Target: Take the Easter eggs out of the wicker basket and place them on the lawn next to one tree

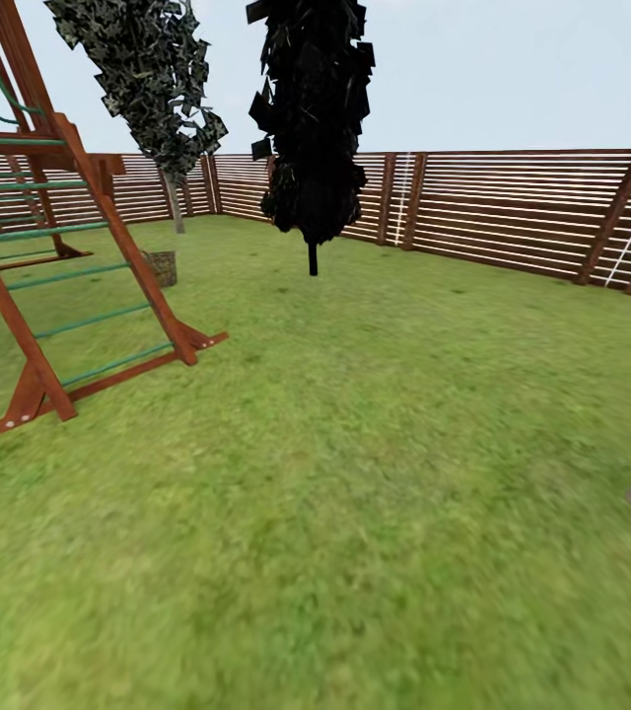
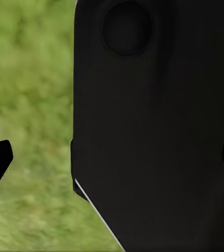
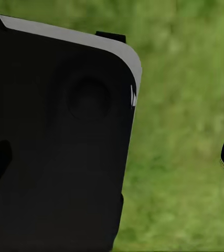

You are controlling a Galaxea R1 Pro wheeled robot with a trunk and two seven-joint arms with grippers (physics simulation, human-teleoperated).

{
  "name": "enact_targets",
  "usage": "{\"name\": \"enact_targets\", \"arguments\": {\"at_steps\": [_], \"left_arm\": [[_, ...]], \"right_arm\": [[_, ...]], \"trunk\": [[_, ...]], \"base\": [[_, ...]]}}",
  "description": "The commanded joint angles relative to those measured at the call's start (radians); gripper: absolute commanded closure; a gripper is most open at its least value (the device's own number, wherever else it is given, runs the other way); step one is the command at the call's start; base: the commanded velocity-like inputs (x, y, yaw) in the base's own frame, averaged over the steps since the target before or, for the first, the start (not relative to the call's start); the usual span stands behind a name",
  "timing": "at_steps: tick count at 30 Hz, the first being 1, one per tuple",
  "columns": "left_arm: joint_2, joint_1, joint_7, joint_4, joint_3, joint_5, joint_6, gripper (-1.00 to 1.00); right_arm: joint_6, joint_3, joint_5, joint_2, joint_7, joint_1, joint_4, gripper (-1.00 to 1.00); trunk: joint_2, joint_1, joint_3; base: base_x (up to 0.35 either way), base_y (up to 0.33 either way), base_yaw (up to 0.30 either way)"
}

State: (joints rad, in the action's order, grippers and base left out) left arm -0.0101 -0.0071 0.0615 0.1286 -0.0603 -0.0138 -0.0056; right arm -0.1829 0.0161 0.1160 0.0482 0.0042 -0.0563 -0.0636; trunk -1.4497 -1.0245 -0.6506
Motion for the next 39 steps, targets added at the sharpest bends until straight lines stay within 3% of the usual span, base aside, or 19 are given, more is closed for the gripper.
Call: {"name": "enact_targets", "arguments": {"at_steps": [1,39], "left_arm": [[0.0,0.0,0.001,0.0,-0.006,-0.002,-0.001,-1.0],[-0.001,-0.001,0.001,0.0,-0.006,-0.002,-0.001,-1.0]], "right_arm": [[-0.003,0.001,0.007,0.001,0.0,-0.001,0.001,-1.0],[-0.003,0.001,0.007,0.001,0.0,-0.001,0.001,-1.0]], "trunk": [[0.0,-0.001,-0.001],[0.0,-0.001,-0.001]], "base": [[0.328,0.0,0.0],[0.328,0.0,0.0]]}}
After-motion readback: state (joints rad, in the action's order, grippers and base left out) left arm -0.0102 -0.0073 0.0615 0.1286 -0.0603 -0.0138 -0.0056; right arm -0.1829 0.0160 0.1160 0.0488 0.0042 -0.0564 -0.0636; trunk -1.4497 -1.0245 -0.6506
